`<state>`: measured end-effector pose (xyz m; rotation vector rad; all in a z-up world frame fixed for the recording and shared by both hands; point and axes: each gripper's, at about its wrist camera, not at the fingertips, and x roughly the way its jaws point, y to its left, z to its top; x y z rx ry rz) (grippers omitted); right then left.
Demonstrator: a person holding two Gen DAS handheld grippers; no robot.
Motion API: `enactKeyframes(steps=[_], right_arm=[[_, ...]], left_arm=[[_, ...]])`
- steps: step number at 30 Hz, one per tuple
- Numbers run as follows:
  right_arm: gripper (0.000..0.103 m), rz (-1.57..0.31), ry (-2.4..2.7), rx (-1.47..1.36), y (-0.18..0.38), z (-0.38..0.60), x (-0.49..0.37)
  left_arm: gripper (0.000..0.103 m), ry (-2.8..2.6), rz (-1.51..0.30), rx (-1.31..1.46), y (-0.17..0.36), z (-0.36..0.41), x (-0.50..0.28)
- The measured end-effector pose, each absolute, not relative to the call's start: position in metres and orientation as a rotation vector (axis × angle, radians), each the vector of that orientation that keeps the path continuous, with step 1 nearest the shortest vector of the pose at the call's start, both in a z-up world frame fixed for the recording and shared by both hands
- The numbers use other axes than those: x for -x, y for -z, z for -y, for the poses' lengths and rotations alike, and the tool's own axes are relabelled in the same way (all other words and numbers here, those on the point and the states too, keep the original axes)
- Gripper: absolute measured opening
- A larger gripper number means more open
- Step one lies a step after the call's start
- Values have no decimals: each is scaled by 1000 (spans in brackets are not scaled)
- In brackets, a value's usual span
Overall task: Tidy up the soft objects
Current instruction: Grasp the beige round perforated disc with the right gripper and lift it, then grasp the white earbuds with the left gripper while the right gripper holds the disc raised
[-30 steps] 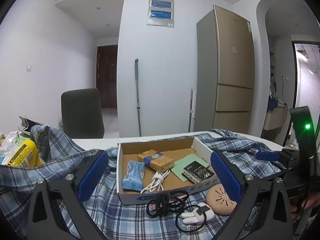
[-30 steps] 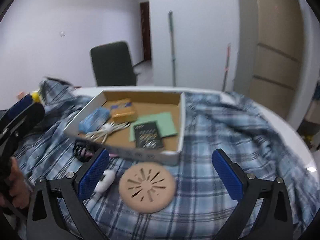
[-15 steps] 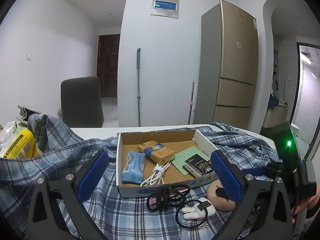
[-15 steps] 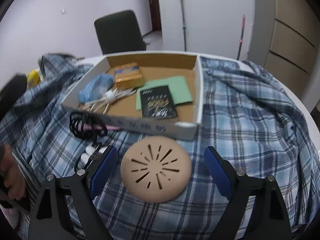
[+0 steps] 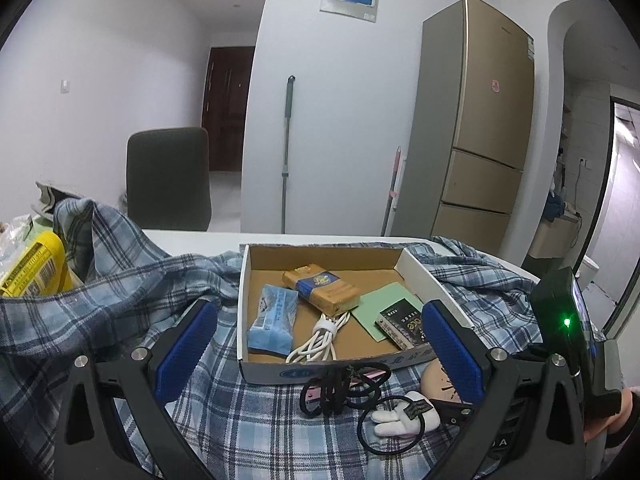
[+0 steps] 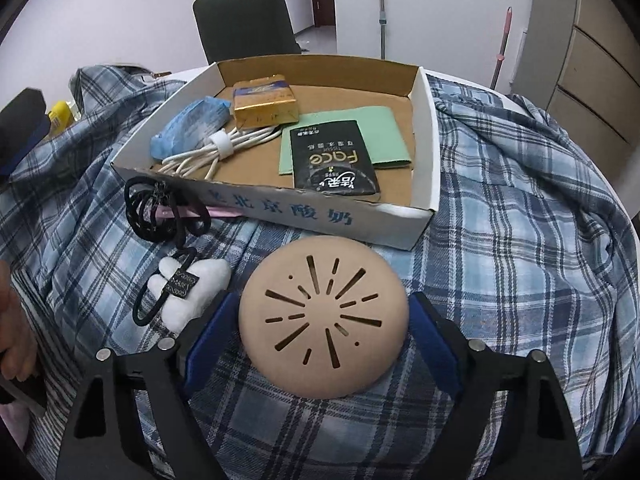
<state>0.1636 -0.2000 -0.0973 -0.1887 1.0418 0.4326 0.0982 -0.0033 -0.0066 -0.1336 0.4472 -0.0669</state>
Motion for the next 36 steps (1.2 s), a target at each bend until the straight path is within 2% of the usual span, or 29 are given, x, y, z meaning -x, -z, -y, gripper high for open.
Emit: enactKeyframes(steps=[7,22,26,30,32,36], right_arm=[[78,-1015,-412,200,93,200,-162],[78,-810,-240,153,57,228,-150],[78,-795,-181,109,51,247,-157],[77,-781,-180,100,44,257,-158],[77,-781,-198,110,43,256,-155],[77,-841,-263,125,50,248,-154]], left_arm=[[103,66,-443,125,7,5,-97],[103,142,-428,65,4,17,-92],[103,221,-501,64,8,22,-98],[103,377,-656,65,16,35,-107],[99,429,-729,39,24,46,-110],[80,480,-850,-4,46,64,-115]])
